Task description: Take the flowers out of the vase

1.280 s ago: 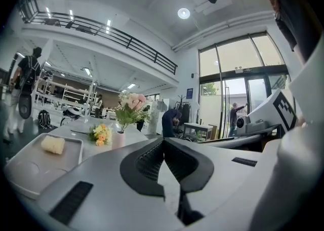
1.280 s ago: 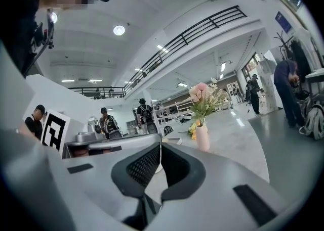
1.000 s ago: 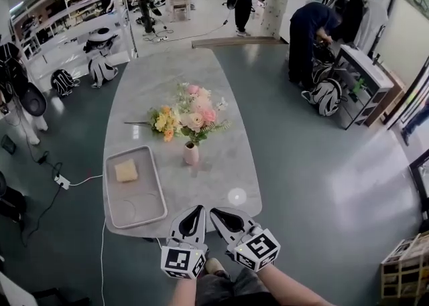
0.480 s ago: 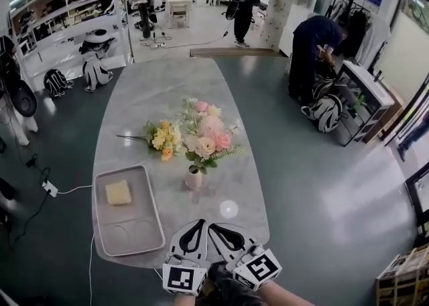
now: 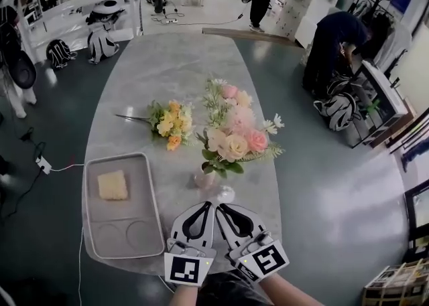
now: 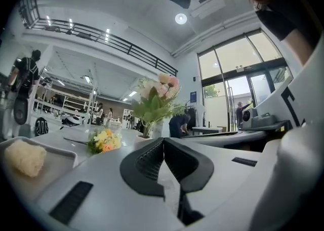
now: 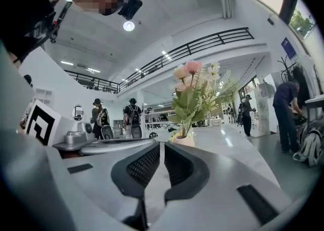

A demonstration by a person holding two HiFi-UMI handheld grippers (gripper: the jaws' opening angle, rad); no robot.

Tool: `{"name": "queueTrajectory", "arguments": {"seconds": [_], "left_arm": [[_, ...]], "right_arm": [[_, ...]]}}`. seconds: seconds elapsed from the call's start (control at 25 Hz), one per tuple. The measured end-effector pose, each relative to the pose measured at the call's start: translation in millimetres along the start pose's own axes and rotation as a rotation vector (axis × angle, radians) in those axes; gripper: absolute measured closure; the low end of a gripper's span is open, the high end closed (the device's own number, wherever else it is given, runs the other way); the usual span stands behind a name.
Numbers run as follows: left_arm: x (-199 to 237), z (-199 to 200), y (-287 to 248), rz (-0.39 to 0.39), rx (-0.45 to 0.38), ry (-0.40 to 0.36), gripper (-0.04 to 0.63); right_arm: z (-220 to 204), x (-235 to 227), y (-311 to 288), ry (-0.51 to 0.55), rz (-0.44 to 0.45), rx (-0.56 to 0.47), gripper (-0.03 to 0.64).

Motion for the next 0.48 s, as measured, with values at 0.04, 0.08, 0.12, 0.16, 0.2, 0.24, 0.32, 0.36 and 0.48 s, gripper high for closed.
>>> {"name": "queueTrajectory", "arguments": {"seconds": [0.04, 0.08, 0.12, 0.16, 0.2, 0.24, 0.32, 0.36, 0.48], "left_arm": [[3.4, -1.2, -2.8, 0.007, -0.002, 0.002, 0.581], [6.8, -2.4, -5.3, 0.015, -0.003, 0.003, 0.581], [10.2, -3.4, -7.6, 0.022, -0.003, 0.002, 0.581], [13.5, -4.2, -9.7, 0.027, -0.002, -0.002, 0.581], [16.4, -4.8, -11.9, 0.032, -0.001, -0.007, 0.581], [18.8, -5.2, -14.1, 0.037, -0.002, -0.012, 0.581], [22.5, -5.3, -17.9, 0.046, -0.006, -0.016, 0.581], [23.9, -5.2, -19.4, 0.051, -0.008, -0.016, 0.581], [27.5, -5.5, -23.1, 0.058, -0.004, -0.004, 0.581]], "right_arm": [[-1.4, -3.1, -4.8, -0.002, -0.004, 0.001, 0.595], [-2.8, -5.5, -9.2, -0.006, -0.008, 0.002, 0.595], [-4.1, -7.1, -13.4, -0.009, -0.011, 0.001, 0.595], [-5.0, -8.3, -17.3, -0.011, -0.014, -0.001, 0.595], [-5.6, -9.4, -21.1, -0.013, -0.017, -0.004, 0.595], [-6.0, -10.3, -24.6, -0.013, -0.019, -0.006, 0.595], [-5.9, -12.0, -30.6, -0.012, -0.023, -0.007, 0.595], [-5.3, -12.8, -33.0, -0.007, -0.027, -0.007, 0.595], [-3.2, -16.7, -38.8, 0.014, -0.050, -0.007, 0.594]]}}
Point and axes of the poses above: the fingertips, and each gripper's own axes: y backward along the fingers, x to its left, z out of its top, the point moved 5 cm from there along y, backward along the fingers, and after that the axes turned 4 degrees about -x, right-handed, at the moved point
